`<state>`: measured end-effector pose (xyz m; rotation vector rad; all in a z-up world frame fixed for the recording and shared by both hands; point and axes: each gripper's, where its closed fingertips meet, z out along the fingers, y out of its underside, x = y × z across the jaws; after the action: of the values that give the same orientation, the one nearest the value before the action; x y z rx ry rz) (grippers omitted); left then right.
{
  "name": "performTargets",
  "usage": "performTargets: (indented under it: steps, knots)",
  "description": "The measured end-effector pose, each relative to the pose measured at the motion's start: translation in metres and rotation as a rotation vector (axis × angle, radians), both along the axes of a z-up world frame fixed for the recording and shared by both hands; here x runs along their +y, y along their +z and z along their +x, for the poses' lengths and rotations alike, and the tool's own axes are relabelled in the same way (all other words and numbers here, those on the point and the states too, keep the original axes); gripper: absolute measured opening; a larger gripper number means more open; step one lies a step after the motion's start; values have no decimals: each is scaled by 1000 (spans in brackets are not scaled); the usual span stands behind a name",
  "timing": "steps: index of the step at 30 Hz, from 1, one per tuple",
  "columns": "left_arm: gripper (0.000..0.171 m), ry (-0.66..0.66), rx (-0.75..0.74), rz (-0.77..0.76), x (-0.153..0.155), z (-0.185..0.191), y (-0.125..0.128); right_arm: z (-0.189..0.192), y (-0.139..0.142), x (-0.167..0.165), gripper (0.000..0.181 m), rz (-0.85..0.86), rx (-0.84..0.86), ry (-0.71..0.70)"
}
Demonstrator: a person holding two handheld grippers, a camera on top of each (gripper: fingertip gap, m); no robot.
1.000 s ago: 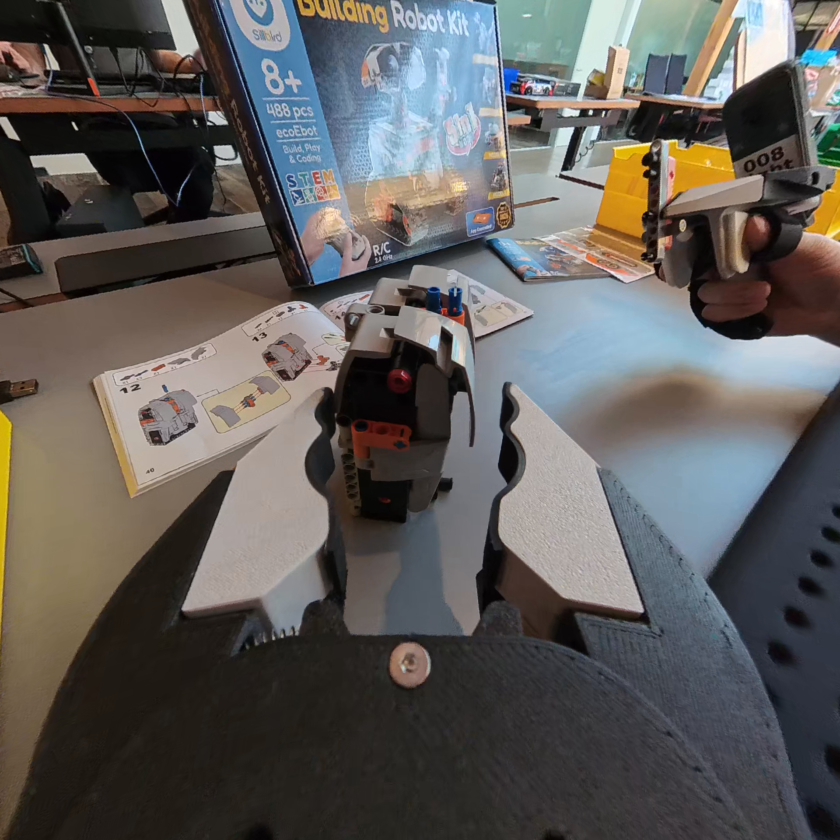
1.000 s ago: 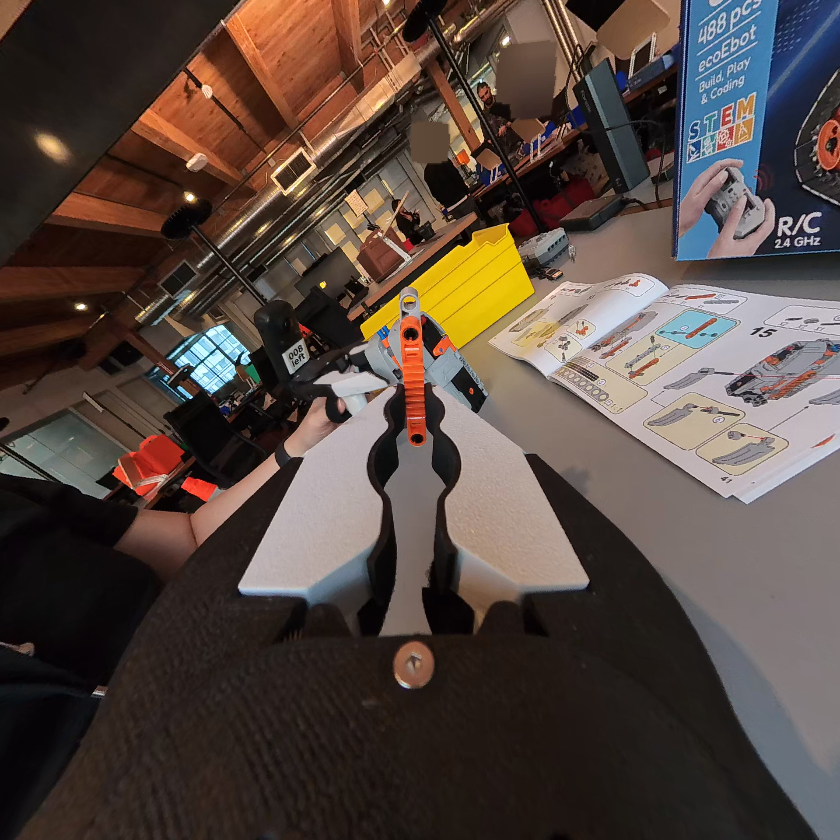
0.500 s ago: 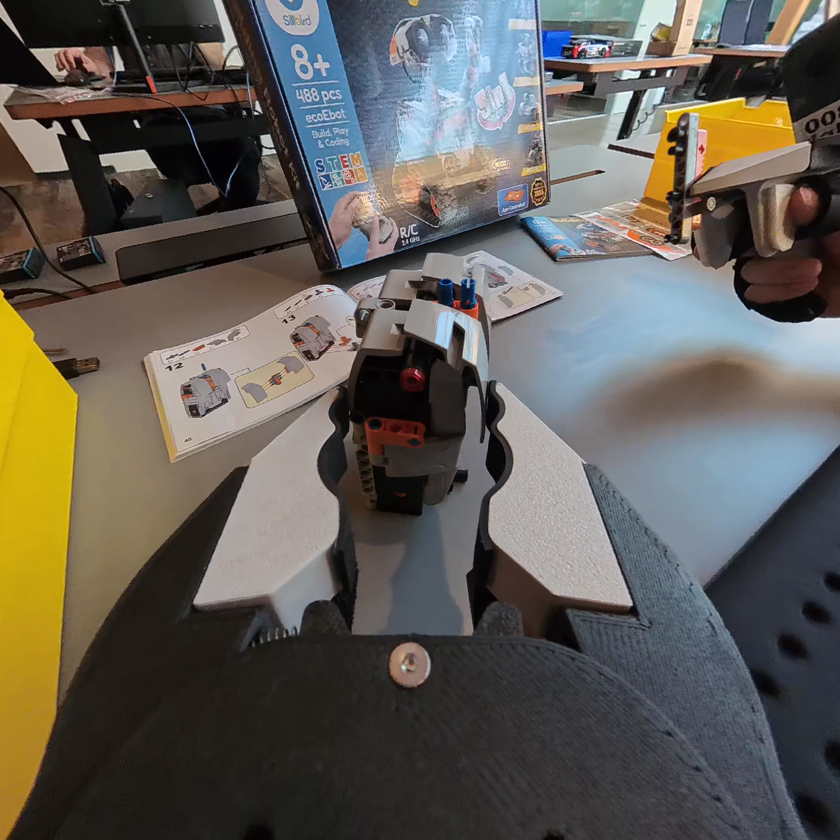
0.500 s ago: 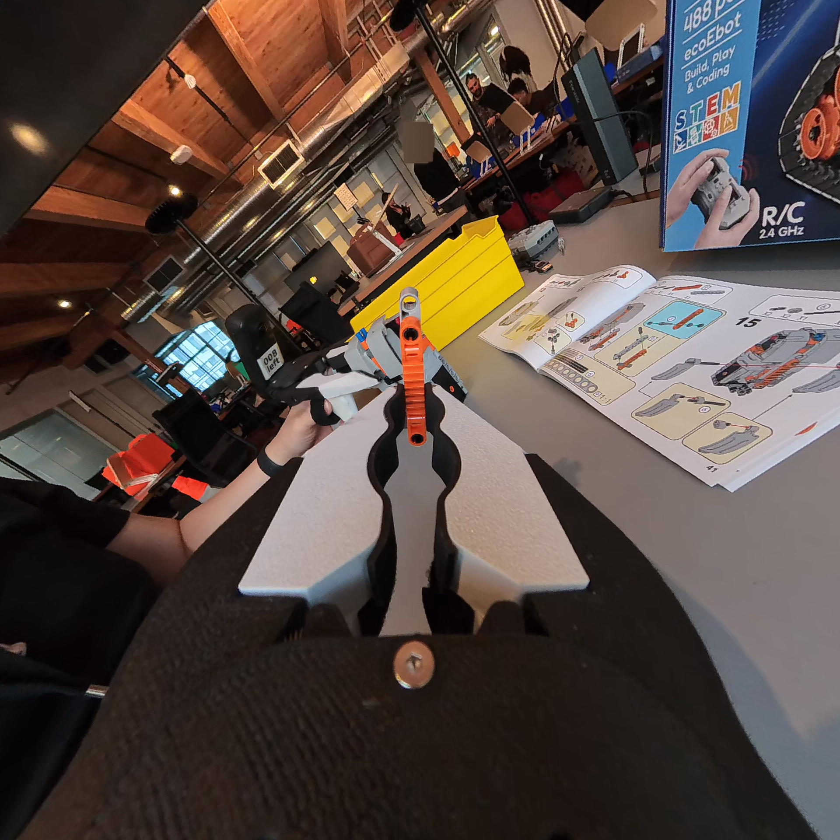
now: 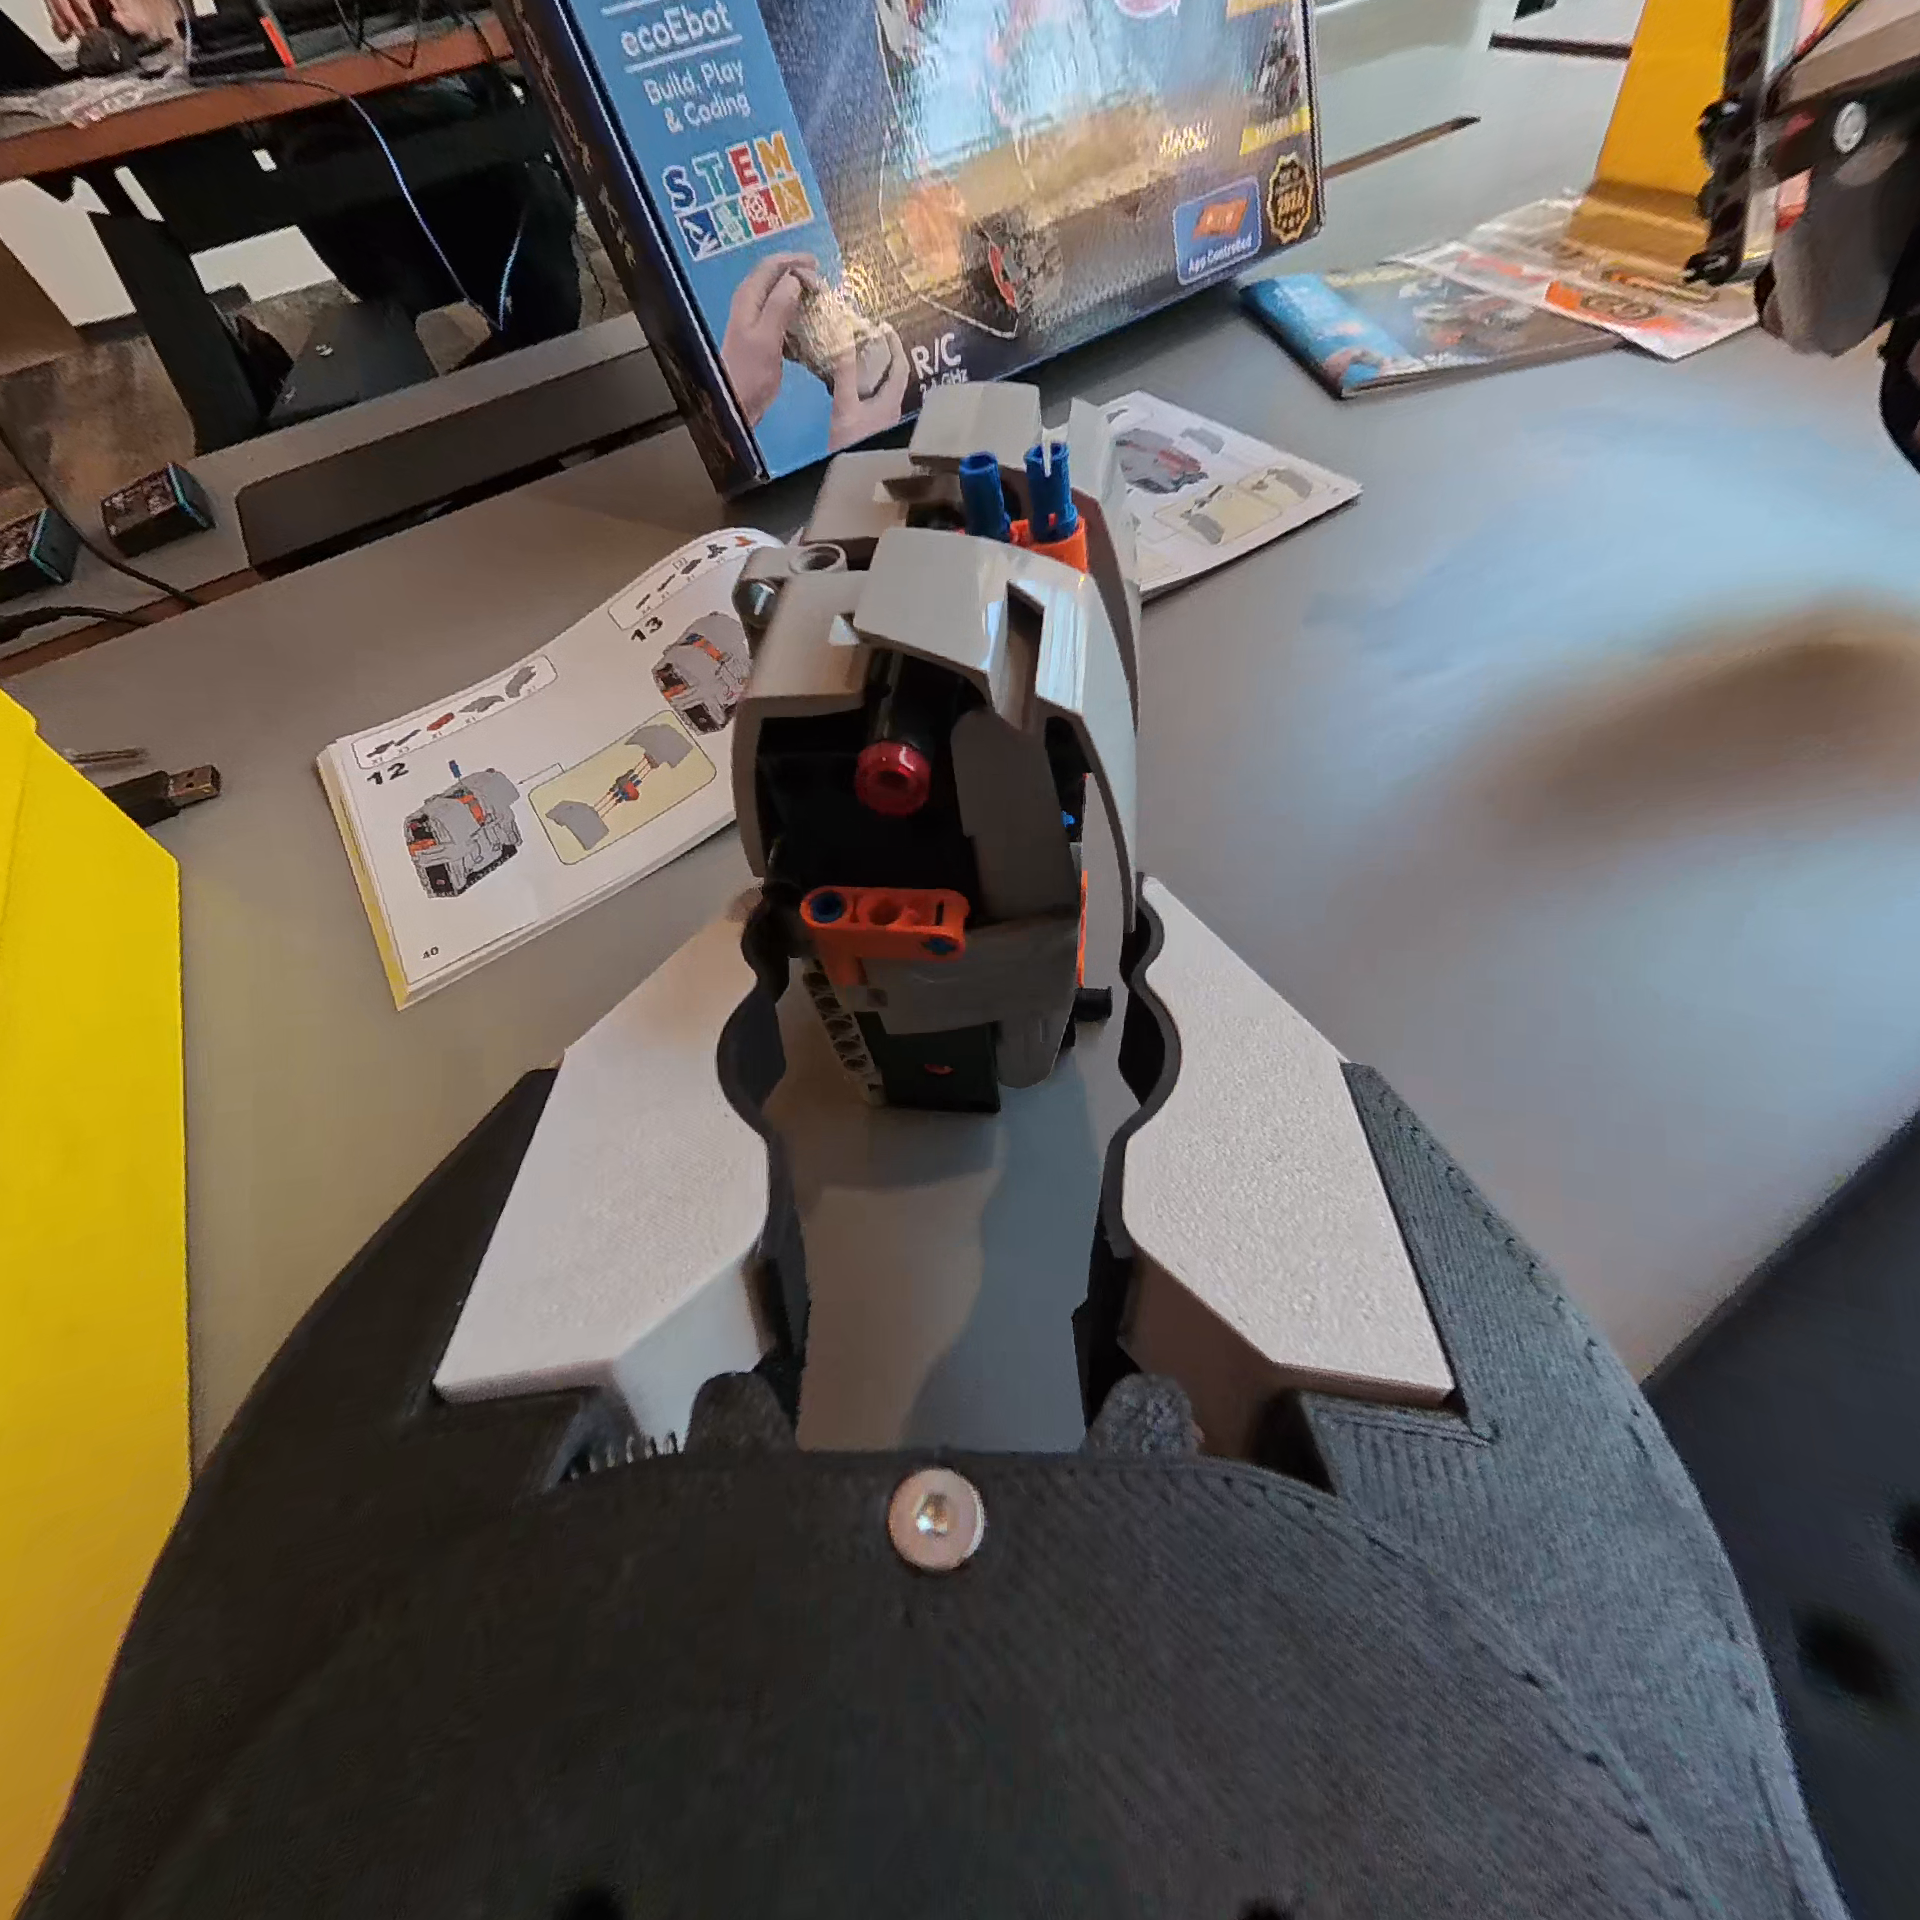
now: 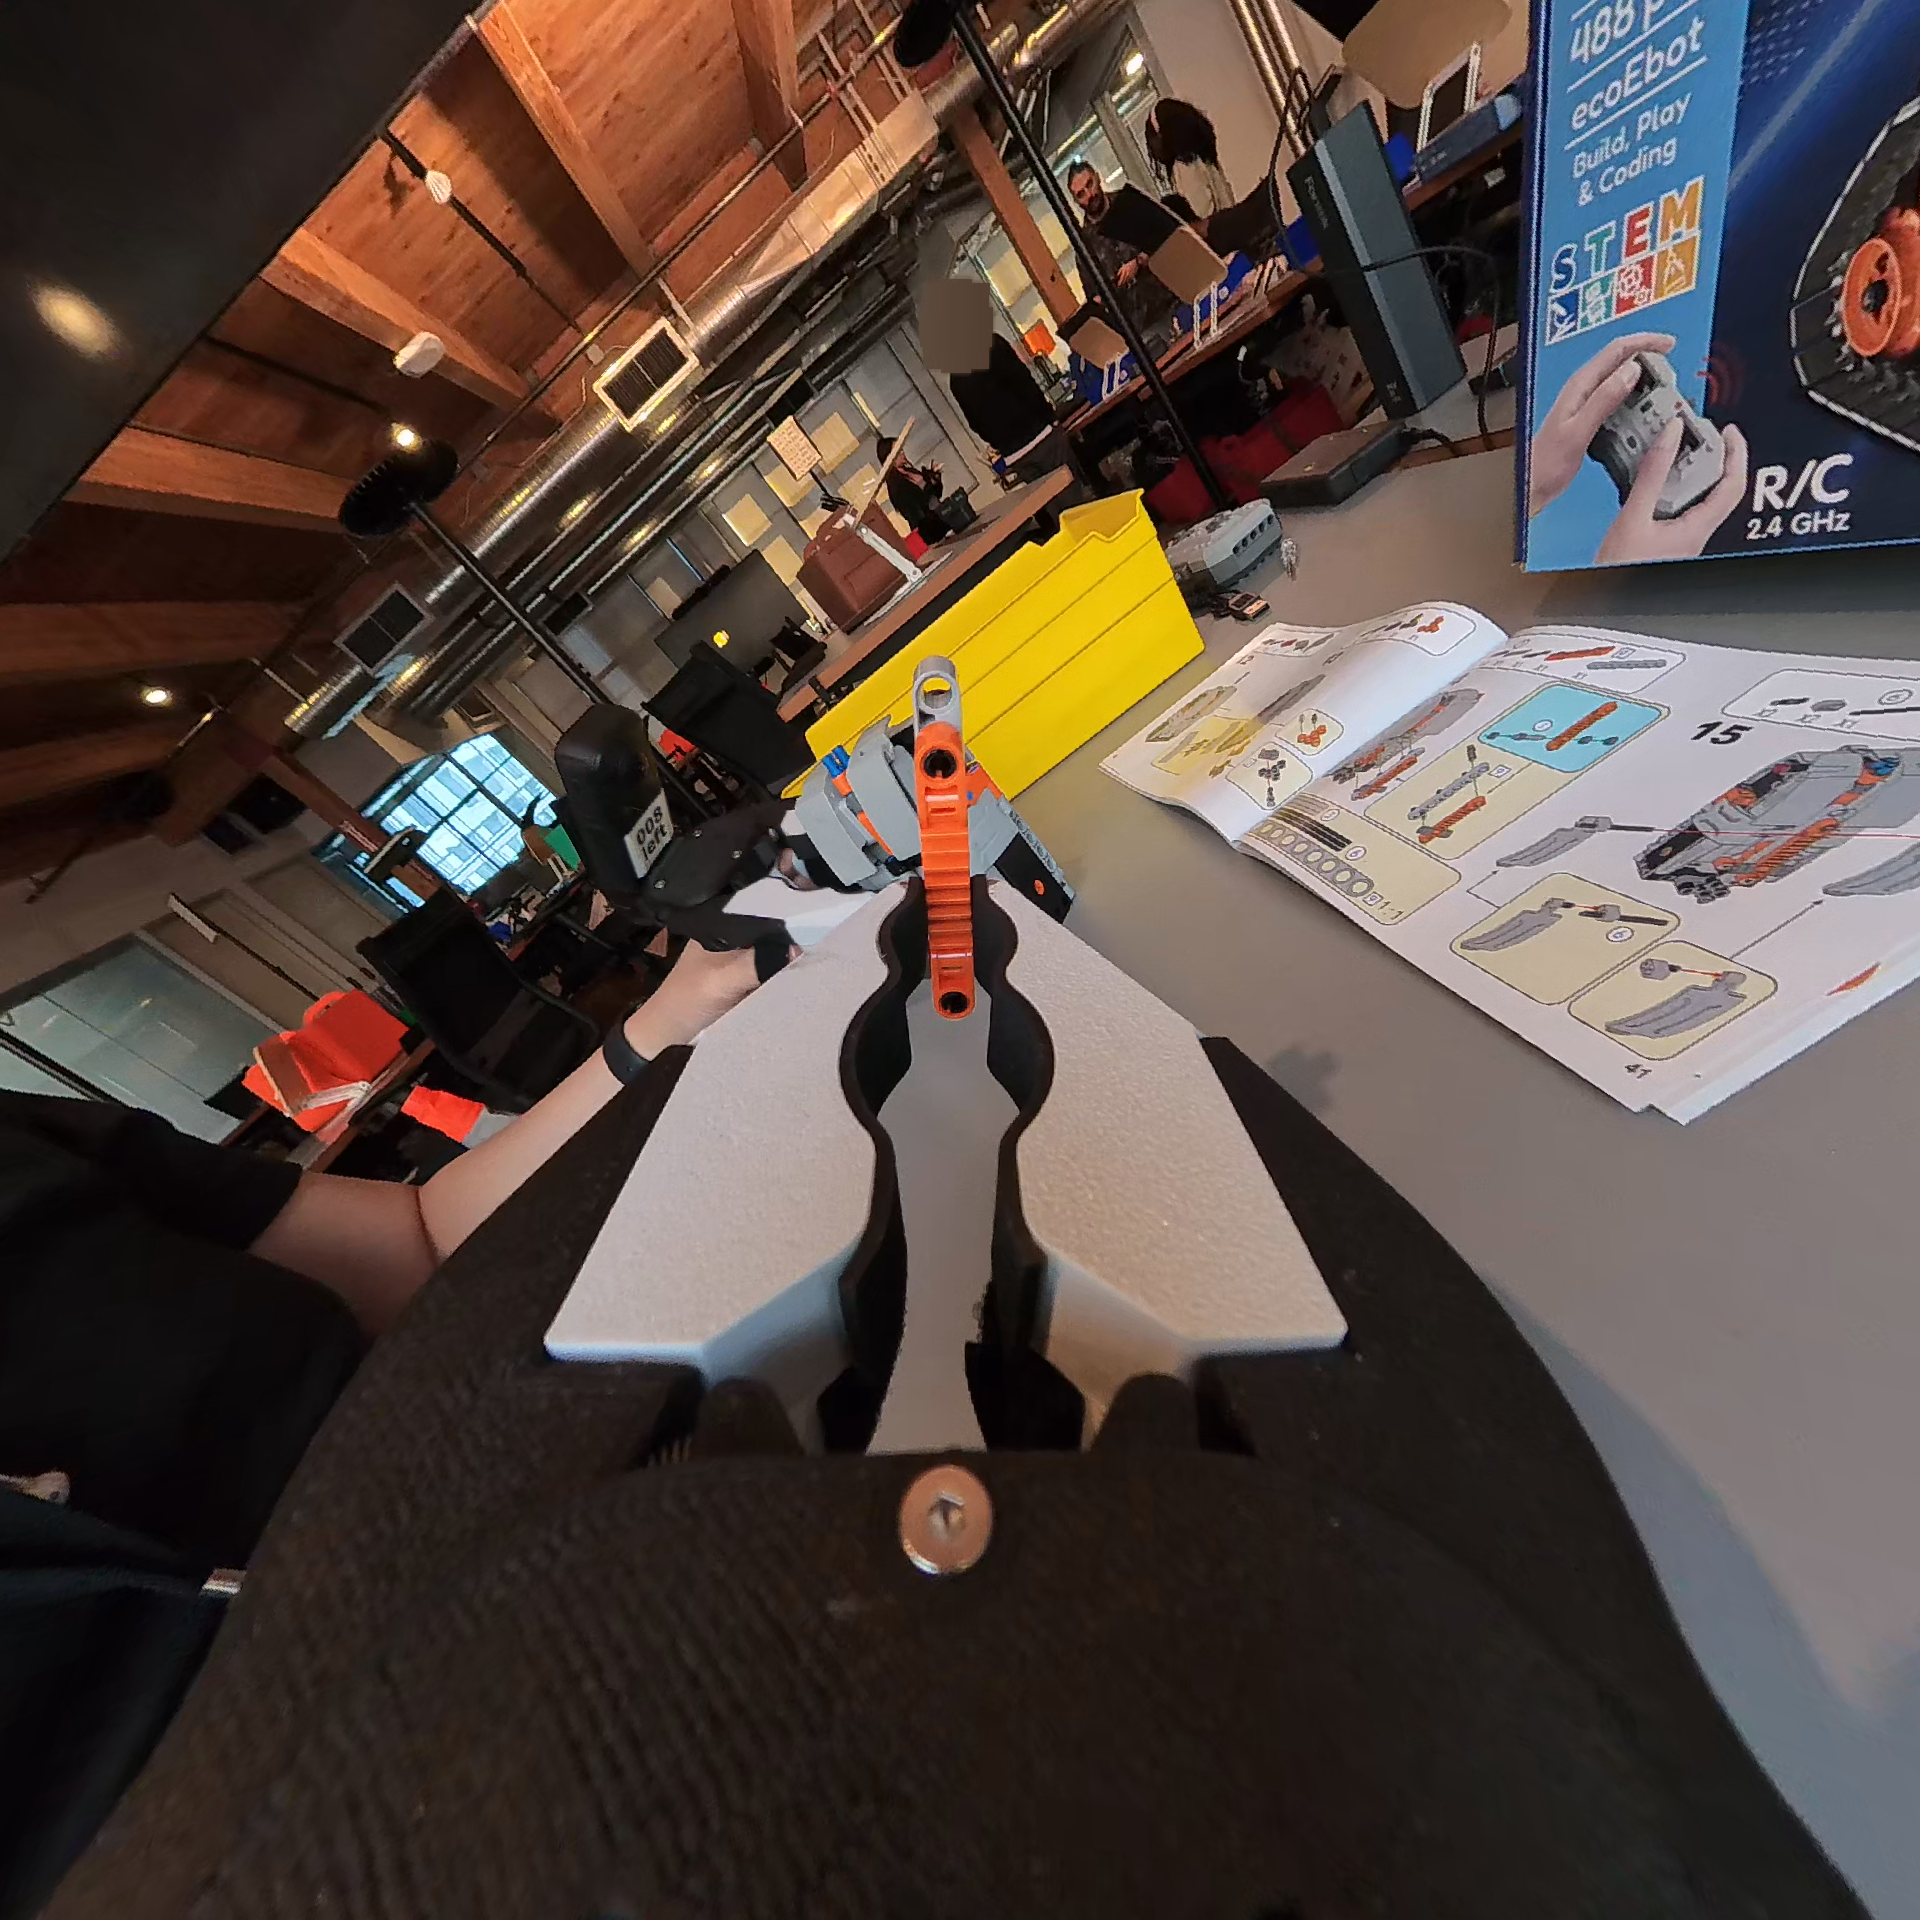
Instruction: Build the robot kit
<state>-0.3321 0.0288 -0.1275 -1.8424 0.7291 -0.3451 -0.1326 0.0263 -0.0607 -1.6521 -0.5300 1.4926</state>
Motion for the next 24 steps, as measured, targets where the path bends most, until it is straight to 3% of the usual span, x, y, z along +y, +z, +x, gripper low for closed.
performTargets:
  steps: [8,24]
  knots:
    - [60,19,82,-44,7,1,-13,0,1,-1,7,3,2,2]
    - [55,76,59,-103,6,14,-14,-1,-6,2,7,-4,-25,-6]
